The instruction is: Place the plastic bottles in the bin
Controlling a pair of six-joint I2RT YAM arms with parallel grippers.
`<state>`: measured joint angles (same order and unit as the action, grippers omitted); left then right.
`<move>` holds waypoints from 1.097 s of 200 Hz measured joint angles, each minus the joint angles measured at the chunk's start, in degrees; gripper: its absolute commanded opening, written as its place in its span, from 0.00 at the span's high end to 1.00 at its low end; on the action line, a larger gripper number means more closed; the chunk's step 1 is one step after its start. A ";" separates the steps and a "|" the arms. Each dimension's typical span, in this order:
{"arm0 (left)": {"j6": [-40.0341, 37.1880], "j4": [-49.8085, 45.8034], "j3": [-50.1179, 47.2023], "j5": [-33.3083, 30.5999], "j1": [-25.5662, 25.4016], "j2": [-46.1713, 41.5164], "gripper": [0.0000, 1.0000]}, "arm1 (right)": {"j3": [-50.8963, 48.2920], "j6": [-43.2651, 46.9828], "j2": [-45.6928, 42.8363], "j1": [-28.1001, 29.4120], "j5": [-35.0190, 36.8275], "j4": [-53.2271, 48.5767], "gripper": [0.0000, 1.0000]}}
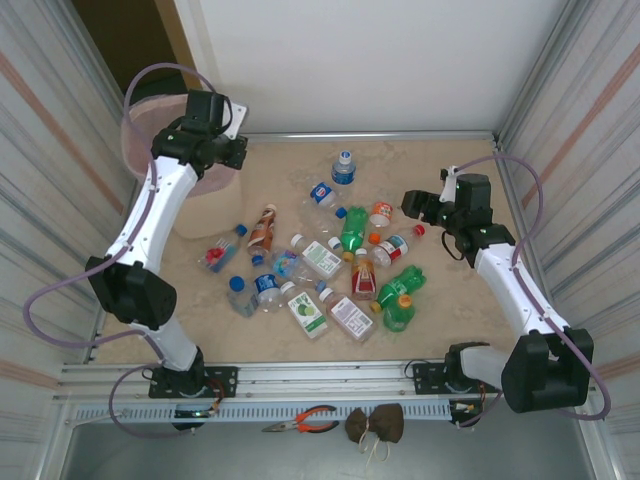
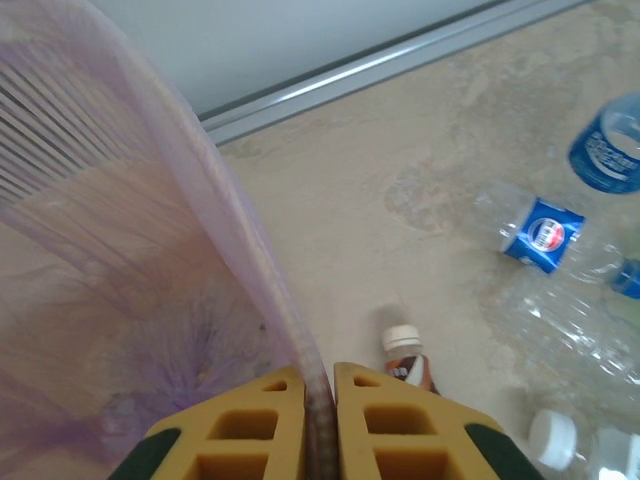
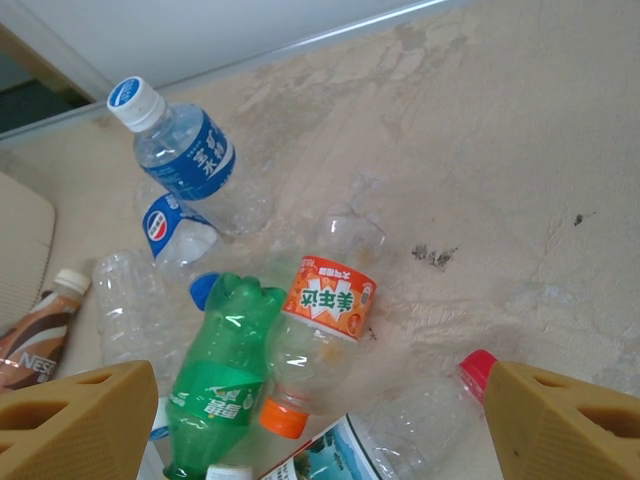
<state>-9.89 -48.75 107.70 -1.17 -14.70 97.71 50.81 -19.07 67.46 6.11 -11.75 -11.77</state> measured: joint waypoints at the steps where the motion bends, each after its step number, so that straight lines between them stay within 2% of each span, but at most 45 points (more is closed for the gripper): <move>1: -0.13 -0.17 0.07 0.28 0.00 0.00 0.88 | 0.00 0.00 0.00 0.00 0.00 0.00 0.16; 22: -1.57 -2.69 2.27 3.56 0.33 0.76 0.86 | 0.00 0.00 0.00 0.00 0.00 0.13 0.16; 69: -2.64 -5.70 6.56 6.82 0.42 2.21 0.72 | -0.02 0.00 0.00 0.00 0.00 0.11 0.16; 147: -2.91 -8.66 10.49 8.13 1.01 0.81 0.65 | 0.11 0.00 0.00 0.04 0.00 -0.42 0.16; 176: -2.05 -10.67 9.25 9.05 0.98 -2.01 0.62 | 0.70 0.00 -0.28 0.04 0.00 -1.62 0.16; 219: 0.68 -13.27 1.42 9.01 0.98 -12.07 0.60 | 1.07 0.02 -2.08 0.04 0.00 -2.97 0.15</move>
<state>-9.21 -62.02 109.12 7.84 -13.72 85.65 51.88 -19.05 65.39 6.15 -11.75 -14.74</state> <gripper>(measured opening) 0.394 0.848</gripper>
